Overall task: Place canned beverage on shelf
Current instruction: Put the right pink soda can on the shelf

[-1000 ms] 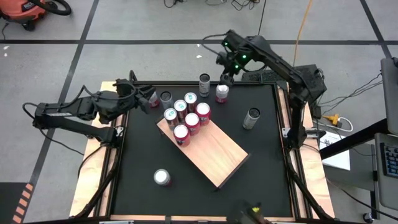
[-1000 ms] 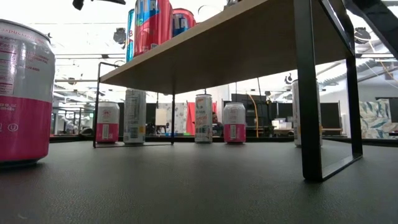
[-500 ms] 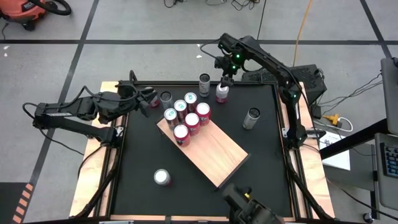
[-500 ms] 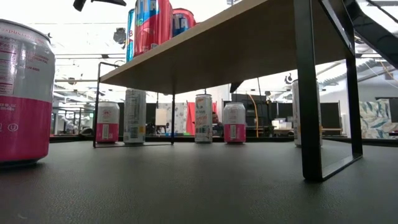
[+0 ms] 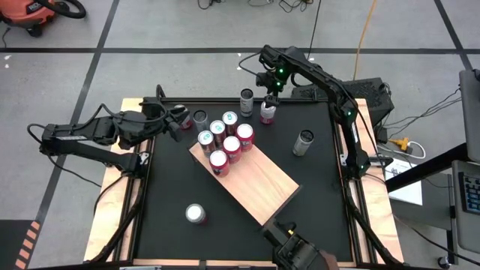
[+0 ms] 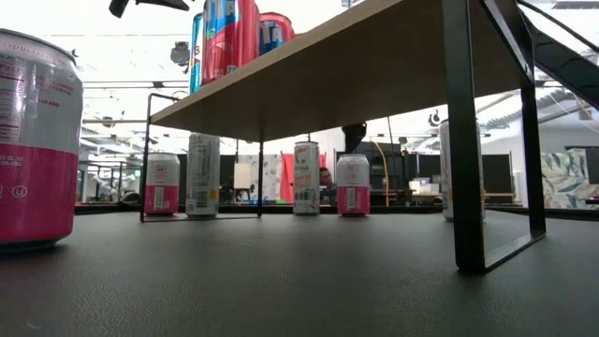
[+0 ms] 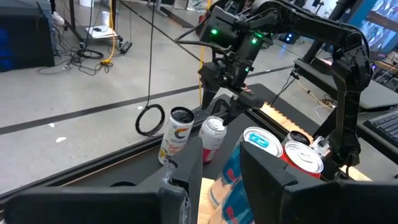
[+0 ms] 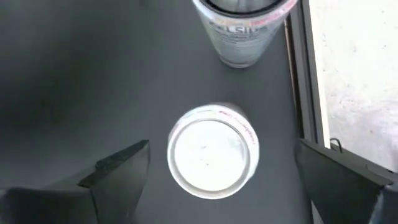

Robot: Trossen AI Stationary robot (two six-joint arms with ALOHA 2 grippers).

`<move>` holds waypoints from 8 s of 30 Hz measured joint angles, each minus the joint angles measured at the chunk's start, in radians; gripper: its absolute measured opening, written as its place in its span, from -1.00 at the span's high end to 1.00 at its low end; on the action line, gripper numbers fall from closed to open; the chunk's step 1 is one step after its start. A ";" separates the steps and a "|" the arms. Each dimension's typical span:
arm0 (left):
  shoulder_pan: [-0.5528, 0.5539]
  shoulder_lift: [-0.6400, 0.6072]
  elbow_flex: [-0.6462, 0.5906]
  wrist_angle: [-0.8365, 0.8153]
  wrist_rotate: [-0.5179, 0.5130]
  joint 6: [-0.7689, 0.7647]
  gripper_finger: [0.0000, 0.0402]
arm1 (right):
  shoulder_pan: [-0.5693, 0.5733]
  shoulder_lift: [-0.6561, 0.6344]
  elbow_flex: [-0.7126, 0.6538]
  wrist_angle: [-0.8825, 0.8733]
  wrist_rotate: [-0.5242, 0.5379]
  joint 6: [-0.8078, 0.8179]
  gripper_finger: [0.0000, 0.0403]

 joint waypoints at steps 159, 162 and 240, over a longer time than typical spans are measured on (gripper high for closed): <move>-0.298 0.665 0.403 0.613 0.135 0.407 -0.46 | 0.771 -0.603 0.075 0.012 0.034 -0.203 -0.39; -0.298 0.697 0.403 0.615 0.123 0.404 -0.46 | 0.772 -0.596 0.075 0.026 0.032 -0.180 -0.39; -0.337 0.720 0.405 0.986 -0.094 0.823 -0.51 | 0.760 -0.618 0.076 0.347 0.073 0.710 -0.96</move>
